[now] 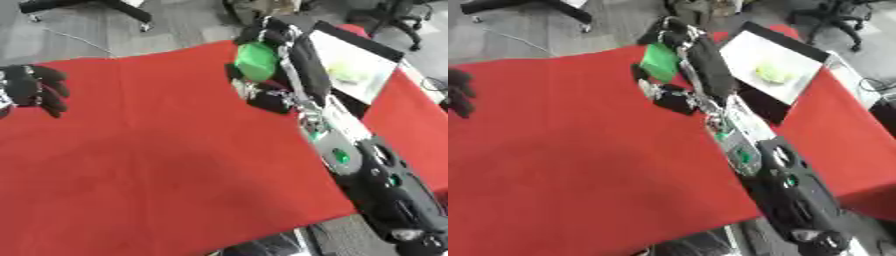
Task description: Pick up the objects with one hand, pass them to the other hand, and then place them into the box on the other side of the table.
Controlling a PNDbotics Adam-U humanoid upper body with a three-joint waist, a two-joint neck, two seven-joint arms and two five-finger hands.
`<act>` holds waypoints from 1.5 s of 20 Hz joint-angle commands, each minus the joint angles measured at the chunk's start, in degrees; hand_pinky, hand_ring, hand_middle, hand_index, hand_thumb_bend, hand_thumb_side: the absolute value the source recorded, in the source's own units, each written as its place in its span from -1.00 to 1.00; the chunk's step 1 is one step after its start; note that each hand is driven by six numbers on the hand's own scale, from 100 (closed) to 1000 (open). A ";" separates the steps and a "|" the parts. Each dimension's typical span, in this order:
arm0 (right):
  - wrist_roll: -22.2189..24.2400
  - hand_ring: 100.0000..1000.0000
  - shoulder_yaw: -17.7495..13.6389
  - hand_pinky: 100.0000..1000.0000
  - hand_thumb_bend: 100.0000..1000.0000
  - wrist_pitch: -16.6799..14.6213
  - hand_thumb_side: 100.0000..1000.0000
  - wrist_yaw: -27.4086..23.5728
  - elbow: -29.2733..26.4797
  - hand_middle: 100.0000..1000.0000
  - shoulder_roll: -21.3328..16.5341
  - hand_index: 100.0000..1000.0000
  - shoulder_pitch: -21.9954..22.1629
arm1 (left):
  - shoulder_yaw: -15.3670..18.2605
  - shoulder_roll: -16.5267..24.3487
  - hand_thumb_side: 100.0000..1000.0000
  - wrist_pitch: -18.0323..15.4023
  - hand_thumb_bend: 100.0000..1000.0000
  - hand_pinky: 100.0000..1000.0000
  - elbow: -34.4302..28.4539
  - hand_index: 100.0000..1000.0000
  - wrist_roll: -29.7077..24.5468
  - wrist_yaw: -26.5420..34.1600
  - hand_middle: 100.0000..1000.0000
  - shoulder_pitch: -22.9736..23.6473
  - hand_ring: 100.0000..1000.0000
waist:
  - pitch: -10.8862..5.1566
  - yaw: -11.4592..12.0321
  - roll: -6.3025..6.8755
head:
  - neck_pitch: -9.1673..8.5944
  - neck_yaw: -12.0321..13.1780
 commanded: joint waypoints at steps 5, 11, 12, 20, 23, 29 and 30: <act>5.35 0.49 -7.93 0.48 -0.33 4.71 -0.23 2.36 26.26 -0.14 -4.66 0.64 -8.79 | 8.82 -6.17 0.48 -0.81 -0.32 0.15 -6.64 0.58 11.60 -3.40 0.17 4.85 0.12 | -1.30 1.96 0.61 | -0.14 -3.94; 10.61 0.89 -12.22 0.75 0.41 8.29 0.17 16.95 36.21 0.52 -6.52 0.88 -14.68 | 10.77 -11.76 0.48 -0.01 -0.33 0.14 -10.15 0.58 14.29 -4.14 0.17 6.63 0.12 | -1.45 3.49 0.52 | -0.14 -5.98; 9.82 0.91 -12.72 0.76 0.45 9.23 0.18 18.42 35.51 0.55 -6.97 0.89 -14.95 | 10.90 -12.32 0.48 0.15 -0.33 0.14 -10.45 0.58 14.41 -4.28 0.17 6.81 0.12 | -1.48 3.56 0.40 | -0.14 -6.09; 2.75 0.88 -14.39 0.73 0.17 14.29 -0.06 19.58 18.99 0.48 -8.17 0.81 -10.98 | 11.67 -14.87 0.49 0.95 -0.34 0.14 -11.45 0.58 15.11 -5.66 0.17 7.77 0.12 | -1.58 3.59 -0.61 | -0.14 -4.04; 0.25 0.87 -13.96 0.73 -0.20 11.30 -0.28 12.04 5.63 0.40 -5.20 0.75 -4.46 | 12.11 -15.76 0.48 0.85 -0.35 0.14 -11.69 0.58 16.24 -6.66 0.17 7.78 0.13 | -1.38 3.43 -0.84 | -0.14 0.24; 2.62 0.78 -10.10 0.64 -0.60 5.39 -0.28 0.03 -18.85 0.26 3.66 0.67 10.79 | 12.83 -17.44 0.48 -0.19 -0.35 0.16 -11.71 0.57 21.02 -9.30 0.20 8.07 0.17 | -0.63 2.74 -1.17 | -0.14 6.67; 3.37 0.77 -9.25 0.63 -0.61 4.48 -0.28 -1.31 -21.31 0.25 5.32 0.67 12.74 | 12.94 -17.94 0.48 -0.34 -0.34 0.16 -11.48 0.57 22.26 -9.34 0.20 8.20 0.17 | -0.52 2.51 -1.23 | -0.14 7.36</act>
